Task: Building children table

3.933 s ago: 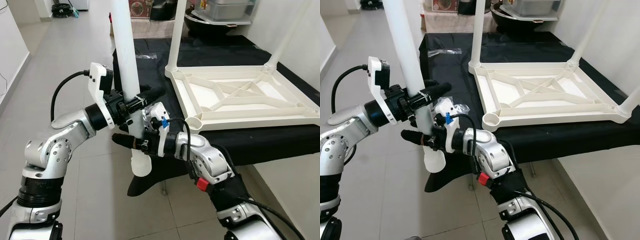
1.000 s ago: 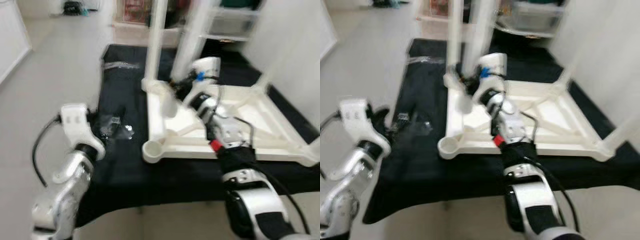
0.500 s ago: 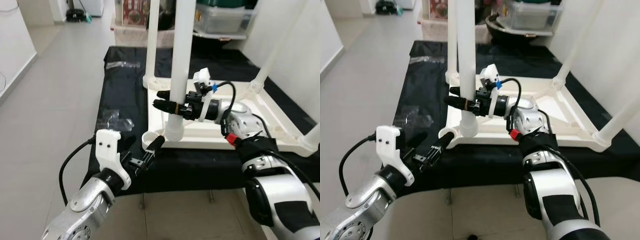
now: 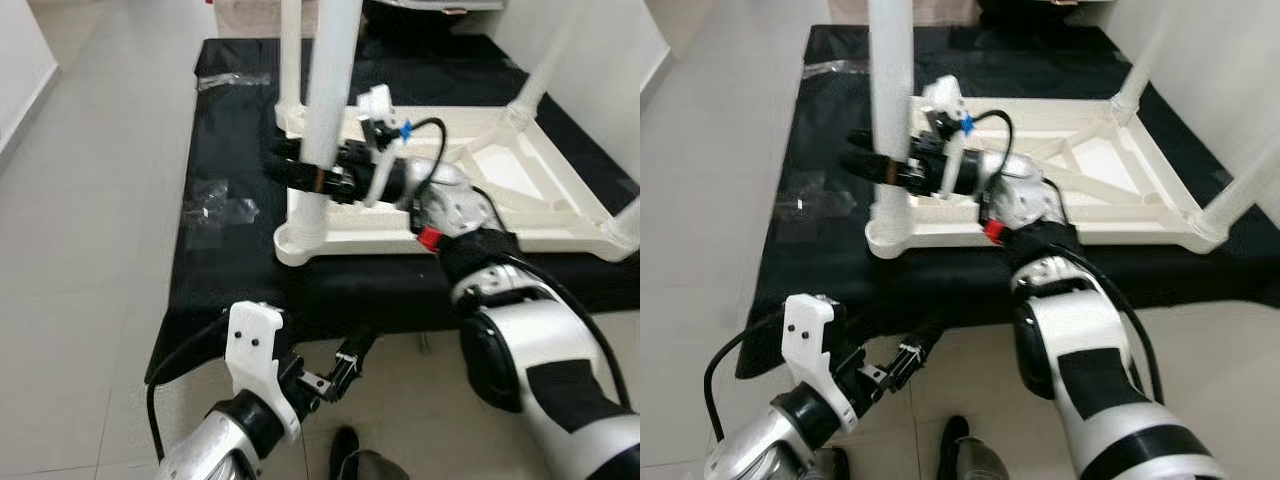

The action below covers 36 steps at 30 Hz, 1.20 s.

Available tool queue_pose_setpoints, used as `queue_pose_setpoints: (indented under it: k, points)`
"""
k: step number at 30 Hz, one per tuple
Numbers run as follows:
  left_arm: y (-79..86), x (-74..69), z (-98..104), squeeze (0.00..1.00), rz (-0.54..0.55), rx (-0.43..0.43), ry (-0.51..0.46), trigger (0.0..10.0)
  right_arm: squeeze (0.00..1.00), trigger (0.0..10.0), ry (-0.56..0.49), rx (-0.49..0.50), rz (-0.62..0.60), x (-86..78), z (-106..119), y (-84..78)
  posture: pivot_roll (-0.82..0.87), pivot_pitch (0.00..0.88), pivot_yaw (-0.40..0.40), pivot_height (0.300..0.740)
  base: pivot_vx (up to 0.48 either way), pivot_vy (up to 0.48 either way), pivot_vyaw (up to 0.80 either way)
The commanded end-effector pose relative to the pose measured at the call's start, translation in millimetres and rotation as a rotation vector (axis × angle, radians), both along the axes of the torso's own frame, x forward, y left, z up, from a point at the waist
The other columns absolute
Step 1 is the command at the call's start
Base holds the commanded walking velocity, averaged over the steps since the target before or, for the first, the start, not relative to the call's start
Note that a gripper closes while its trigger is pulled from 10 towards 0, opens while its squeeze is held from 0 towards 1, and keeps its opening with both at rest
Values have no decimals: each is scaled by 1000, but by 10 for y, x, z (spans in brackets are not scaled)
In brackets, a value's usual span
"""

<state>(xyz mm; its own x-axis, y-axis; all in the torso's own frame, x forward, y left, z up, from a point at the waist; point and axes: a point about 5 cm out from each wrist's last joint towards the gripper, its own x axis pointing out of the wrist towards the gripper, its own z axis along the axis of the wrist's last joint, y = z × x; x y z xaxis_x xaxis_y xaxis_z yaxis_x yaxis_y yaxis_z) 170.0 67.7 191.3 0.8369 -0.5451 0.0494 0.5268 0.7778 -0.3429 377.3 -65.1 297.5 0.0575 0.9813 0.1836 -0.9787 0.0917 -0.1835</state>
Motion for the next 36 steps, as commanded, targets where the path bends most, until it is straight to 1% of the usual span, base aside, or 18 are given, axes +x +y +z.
queue_pose_setpoints:
  k: [1, 3, 4, 7, 9, 11, 12, 13, 15, 18, 20, 23, 26, 28, 30, 31, 34, 36]
  points:
    - [-9, -42, -8, 0, -10, 0, 19, 10000, 0, 10000, -15, 14, 23, -9, 31, 15, 181, 305, -81, 740, 0, 0, 0]
    - [-2, -55, -1, 0, -2, 2, 19, 10000, 0, 10000, -17, 15, 33, -16, 35, 55, 183, 312, -86, 740, 0, 0, 0]
    - [44, -60, 12, 0, 48, 23, 12, 10000, 0, 10000, -30, 33, 31, -24, 60, 168, 181, 316, -92, 740, 0, 0, 0]
    - [71, -49, 17, 0, 73, 30, 10, 10000, 0, 10000, -26, 48, 6, -14, 83, 206, 179, 316, -94, 740, 0, 0, 0]
    - [157, 9, 34, 0, 144, 64, -12, 10000, 0, 10000, -20, 94, -76, 26, 147, 227, 174, 306, -105, 740, 0, 0, 0]
    - [157, 9, 34, 0, 144, 64, -12, 10000, 0, 10000, -20, 94, -76, 26, 147, 227, 174, 306, -105, 740, 0, 0, 0]
    - [217, 62, 55, 0, 184, 71, -33, 10000, 0, 10000, -23, 124, -131, 44, 180, 224, 165, 295, -104, 740, 0, 0, 0]
    - [270, 117, 68, 0, 221, 82, -48, 10000, 0, 10000, -13, 167, -196, 71, 216, 211, 156, 279, -102, 740, 0, 0, 0]
    - [270, 117, 68, 0, 221, 82, -48, 10000, 0, 10000, -13, 167, -196, 71, 216, 211, 156, 279, -102, 740, 0, 0, 0]
    - [344, 226, 96, 0, 272, 94, -72, 10000, 0, 10000, -11, 249, -241, 87, 314, 167, 145, 255, -96, 740, 0, 0, 0]
    - [344, 226, 96, 0, 272, 94, -72, 10000, 0, 10000, -11, 249, -241, 87, 314, 167, 145, 255, -96, 740, 0, 0, 0]
    - [392, 314, 146, 0, 313, 87, -99, 10000, 0, 10000, -29, 271, -322, 129, 391, 118, 144, 228, -98, 740, 0, 0, 0]
    - [415, 380, 210, 0, 333, 72, -133, 10000, 0, 10000, -29, 316, -477, 197, 435, 37, 139, 197, -104, 740, 0, 0, 0]
    - [415, 380, 210, 0, 333, 72, -133, 10000, 0, 10000, -29, 316, -477, 197, 435, 37, 139, 197, -104, 740, 0, 0, 0]
    - [445, 477, 281, 0, 369, 75, -171, 10000, 0, 10000, -42, 351, -622, 243, 430, -51, 140, 167, -111, 740, 0, 0, -600]
    - [445, 477, 281, 0, 369, 75, -171, 10000, 0, 10000, -42, 351, -622, 243, 430, -51, 140, 167, -111, 740, 0, 0, -800]
    - [553, 641, 420, 0, 470, 127, -241, 10000, 0, 10000, -49, 363, -727, 258, 338, -119, 136, 130, -112, 740, 112, 114, -800]
    - [572, 658, 438, 0, 485, 125, -243, 10000, 0, 10000, -53, 369, -740, 256, 330, -127, 136, 130, -112, 740, 337, 341, -800]
